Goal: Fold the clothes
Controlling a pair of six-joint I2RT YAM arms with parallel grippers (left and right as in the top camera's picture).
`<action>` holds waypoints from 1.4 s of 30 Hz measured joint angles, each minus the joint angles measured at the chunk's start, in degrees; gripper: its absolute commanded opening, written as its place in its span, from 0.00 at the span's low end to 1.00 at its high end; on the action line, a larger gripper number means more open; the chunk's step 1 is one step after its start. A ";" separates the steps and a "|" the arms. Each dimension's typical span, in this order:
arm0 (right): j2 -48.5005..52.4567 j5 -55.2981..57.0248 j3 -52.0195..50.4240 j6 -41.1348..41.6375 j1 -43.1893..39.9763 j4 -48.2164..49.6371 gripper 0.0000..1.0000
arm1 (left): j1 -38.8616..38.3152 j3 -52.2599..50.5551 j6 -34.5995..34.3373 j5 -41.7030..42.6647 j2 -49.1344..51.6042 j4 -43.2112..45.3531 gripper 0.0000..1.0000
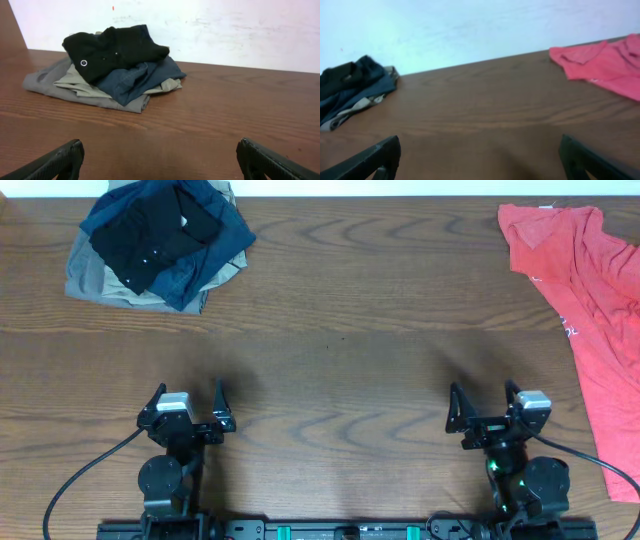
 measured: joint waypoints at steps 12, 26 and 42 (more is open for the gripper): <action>-1.16 -2.21 -0.37 -3.63 -5.03 6.36 0.99 | 0.00 0.00 0.00 0.00 0.00 0.00 0.98; -1.38 -6.16 -6.32 -6.99 -5.11 15.32 0.99 | 0.00 0.02 0.00 0.00 0.00 0.00 0.98; -1.33 -5.84 -6.32 -10.08 -5.14 7.87 0.99 | 0.00 0.02 0.00 0.00 0.04 0.00 0.98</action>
